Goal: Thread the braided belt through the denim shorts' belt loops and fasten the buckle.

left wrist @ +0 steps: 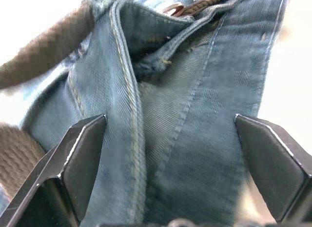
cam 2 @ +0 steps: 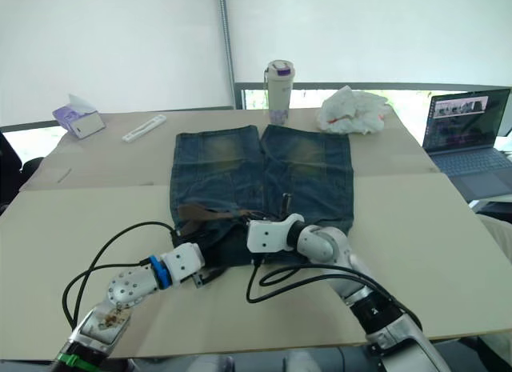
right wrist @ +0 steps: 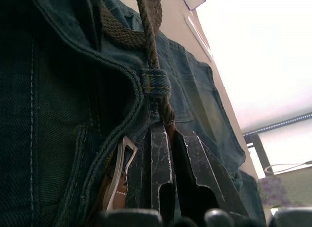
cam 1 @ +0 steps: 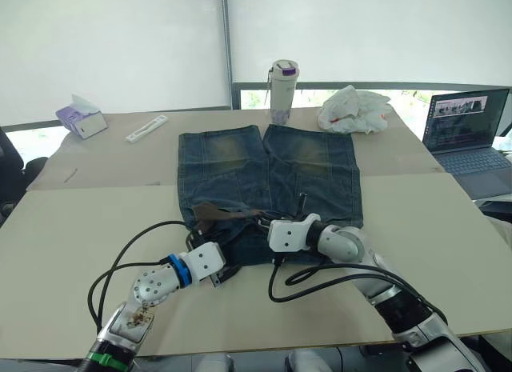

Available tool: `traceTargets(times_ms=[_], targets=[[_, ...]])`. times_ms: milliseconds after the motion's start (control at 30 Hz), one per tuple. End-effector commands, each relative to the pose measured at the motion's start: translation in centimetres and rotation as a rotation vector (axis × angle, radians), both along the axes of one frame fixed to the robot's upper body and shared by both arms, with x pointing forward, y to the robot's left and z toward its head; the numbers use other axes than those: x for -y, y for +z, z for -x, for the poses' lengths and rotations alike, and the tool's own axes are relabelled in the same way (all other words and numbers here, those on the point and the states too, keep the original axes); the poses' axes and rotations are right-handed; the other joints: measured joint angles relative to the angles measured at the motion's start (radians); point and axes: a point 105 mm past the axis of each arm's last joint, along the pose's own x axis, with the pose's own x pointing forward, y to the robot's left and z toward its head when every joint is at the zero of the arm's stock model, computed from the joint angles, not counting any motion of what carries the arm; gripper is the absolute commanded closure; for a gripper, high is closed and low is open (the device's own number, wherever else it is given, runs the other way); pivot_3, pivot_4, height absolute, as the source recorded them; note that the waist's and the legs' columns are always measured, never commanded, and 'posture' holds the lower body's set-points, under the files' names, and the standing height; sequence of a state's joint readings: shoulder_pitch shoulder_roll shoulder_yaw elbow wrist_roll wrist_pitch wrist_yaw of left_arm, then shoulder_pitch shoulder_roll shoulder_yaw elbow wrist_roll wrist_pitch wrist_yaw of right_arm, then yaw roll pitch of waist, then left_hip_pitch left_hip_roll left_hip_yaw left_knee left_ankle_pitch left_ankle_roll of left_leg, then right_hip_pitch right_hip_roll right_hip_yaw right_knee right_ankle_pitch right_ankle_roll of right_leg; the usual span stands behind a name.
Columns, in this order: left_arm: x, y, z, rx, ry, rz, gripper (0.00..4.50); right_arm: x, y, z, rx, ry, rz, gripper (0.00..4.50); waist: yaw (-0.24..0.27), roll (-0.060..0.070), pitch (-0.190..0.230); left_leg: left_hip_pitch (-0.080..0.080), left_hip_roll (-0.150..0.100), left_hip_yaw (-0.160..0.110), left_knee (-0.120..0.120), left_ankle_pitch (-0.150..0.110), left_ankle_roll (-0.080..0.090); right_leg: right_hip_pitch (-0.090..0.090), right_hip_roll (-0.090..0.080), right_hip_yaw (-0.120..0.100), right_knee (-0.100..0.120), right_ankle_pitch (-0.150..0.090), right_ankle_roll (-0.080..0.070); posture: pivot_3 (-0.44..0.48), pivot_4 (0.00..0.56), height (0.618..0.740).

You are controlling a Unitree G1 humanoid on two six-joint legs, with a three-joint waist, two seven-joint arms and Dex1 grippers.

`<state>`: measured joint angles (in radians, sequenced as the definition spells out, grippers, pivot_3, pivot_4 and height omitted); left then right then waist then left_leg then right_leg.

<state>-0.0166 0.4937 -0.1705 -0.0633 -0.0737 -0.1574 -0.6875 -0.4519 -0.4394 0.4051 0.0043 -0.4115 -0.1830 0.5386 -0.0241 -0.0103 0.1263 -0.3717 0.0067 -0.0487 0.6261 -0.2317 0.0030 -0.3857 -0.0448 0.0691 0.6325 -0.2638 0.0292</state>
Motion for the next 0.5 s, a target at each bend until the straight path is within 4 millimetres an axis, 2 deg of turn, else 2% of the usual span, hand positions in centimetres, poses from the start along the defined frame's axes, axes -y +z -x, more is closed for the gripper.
traceTargets(times_ms=[33, 167, 267, 333, 500], targets=[[-0.8, 1.5, 0.6, -0.103, 0.026, 0.156, 0.05, -0.4, 2.1, -0.2, 0.059, 0.000, -0.047, 4.50, 0.000, 0.000, 0.000, 0.000, 0.000, 0.000, 0.000, 0.000, 0.000, 0.000, 0.000, 0.000, 0.000, 0.000, 0.000, 0.000, 0.150, 0.740], [-1.3, 0.8, 0.6, -0.372, 0.107, 0.257, 0.05, -0.7, 2.7, -0.3, 0.068, 0.005, -0.055, 4.50, 0.000, 0.000, 0.000, 0.000, 0.000, 0.000, 0.000, 0.000, 0.000, 0.000, 0.000, 0.000, 0.000, 0.000, 0.000, 0.000, 0.150, 0.740], [-1.1, 1.1, -0.4, -0.463, 0.152, 0.265, 0.05, -0.9, 2.7, -0.3, 0.063, 0.007, -0.058, 4.50, 0.003, -0.001, 0.000, 0.000, -0.001, 0.000, 0.001, 0.000, 0.000, 0.000, 0.000, 0.000, 0.000, 0.000, 0.000, 0.000, 0.150, 0.740], [-1.1, 0.7, -0.7, -0.507, 0.173, 0.176, 0.05, -0.8, 2.9, -0.2, 0.063, 0.003, -0.067, 4.50, 0.003, -0.001, 0.000, 0.000, -0.003, -0.001, 0.001, 0.000, 0.000, 0.000, 0.000, 0.000, 0.000, 0.000, 0.000, 0.000, 0.150, 0.740], [-0.5, -0.2, 0.7, -0.638, 0.129, 0.060, 0.05, -0.3, 4.4, -0.5, 0.085, -0.037, -0.127, 4.50, -0.003, -0.001, 0.000, 0.000, -0.004, -0.001, 0.000, 0.000, 0.000, 0.000, 0.000, 0.000, 0.000, 0.000, 0.000, 0.000, 0.150, 0.740]])
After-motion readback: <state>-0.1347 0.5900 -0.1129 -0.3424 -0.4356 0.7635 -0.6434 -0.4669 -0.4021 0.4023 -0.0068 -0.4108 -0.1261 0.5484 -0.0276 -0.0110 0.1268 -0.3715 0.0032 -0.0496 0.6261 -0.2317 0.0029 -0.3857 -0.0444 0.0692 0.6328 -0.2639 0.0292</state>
